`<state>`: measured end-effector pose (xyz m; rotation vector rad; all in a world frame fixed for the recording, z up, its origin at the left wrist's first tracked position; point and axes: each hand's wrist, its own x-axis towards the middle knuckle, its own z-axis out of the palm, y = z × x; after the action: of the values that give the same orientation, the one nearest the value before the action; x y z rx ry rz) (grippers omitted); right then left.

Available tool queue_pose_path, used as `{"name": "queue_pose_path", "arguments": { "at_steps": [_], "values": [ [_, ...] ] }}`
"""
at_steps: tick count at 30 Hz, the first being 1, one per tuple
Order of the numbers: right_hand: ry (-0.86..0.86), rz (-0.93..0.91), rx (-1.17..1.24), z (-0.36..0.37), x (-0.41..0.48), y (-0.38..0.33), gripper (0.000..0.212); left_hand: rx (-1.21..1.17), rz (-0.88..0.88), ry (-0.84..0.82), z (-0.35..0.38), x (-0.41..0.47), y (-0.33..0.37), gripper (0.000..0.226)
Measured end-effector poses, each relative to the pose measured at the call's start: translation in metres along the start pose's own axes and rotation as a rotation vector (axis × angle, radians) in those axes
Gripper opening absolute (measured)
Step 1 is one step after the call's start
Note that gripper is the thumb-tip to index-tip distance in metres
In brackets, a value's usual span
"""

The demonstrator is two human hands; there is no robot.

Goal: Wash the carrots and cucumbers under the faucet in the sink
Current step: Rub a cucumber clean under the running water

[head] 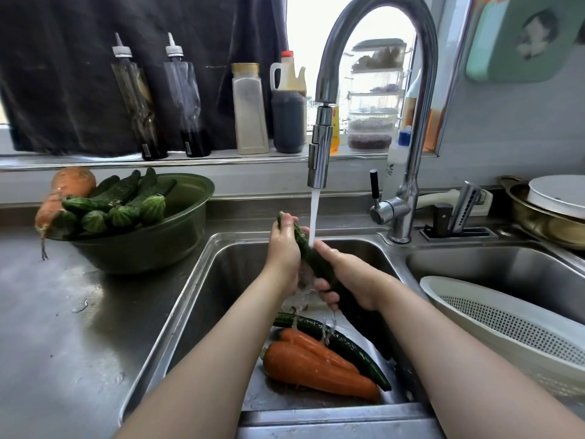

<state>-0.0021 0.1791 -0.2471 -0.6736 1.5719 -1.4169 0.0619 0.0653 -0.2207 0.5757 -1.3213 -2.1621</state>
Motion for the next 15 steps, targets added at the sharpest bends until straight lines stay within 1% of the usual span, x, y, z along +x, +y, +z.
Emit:
{"name": "queue_pose_path", "arguments": {
  "at_steps": [1,2,3,5,6,8,9,10,11,13,15],
  "values": [
    [0.011,-0.010,-0.040,-0.0010,-0.0015,0.0013,0.059,0.028,0.046,0.005,-0.0009,0.0000,-0.0013,0.025],
    [0.023,-0.021,-0.084,-0.0023,-0.0031,0.0034,0.060,0.017,0.045,-0.005,-0.0026,-0.0011,-0.0023,0.019],
    [0.039,-0.034,-0.113,-0.0035,-0.0037,0.0057,0.060,0.002,0.027,-0.026,-0.0041,-0.0013,-0.0028,0.017],
    [0.068,-0.061,-0.098,-0.0072,-0.0032,0.0087,0.056,0.080,0.064,-0.029,-0.0081,0.0012,-0.0027,0.015],
    [0.069,-0.067,-0.074,-0.0091,-0.0028,0.0093,0.049,0.144,0.089,-0.020,-0.0086,0.0009,-0.0027,0.017],
    [0.026,-0.065,-0.032,-0.0103,-0.0039,0.0079,0.028,0.270,0.183,-0.017,-0.0061,-0.0009,-0.0042,0.030],
    [-0.005,-0.049,-0.008,-0.0090,-0.0050,0.0069,0.021,0.284,0.198,-0.012,-0.0035,-0.0035,-0.0038,0.037],
    [-0.038,-0.024,0.020,-0.0070,-0.0058,0.0060,0.019,0.272,0.194,-0.006,-0.0018,-0.0058,-0.0031,0.041],
    [-0.074,0.006,0.043,-0.0051,-0.0063,0.0052,0.020,0.243,0.174,-0.001,-0.0011,-0.0066,-0.0023,0.043],
    [-0.103,0.061,0.049,-0.0030,-0.0077,0.0035,0.034,0.189,0.103,-0.039,-0.0039,-0.0053,0.0010,0.046],
    [-0.094,0.082,0.039,-0.0089,-0.0080,0.0038,0.051,0.153,0.035,-0.165,-0.0075,-0.0061,0.0027,0.048]
  ]
}}
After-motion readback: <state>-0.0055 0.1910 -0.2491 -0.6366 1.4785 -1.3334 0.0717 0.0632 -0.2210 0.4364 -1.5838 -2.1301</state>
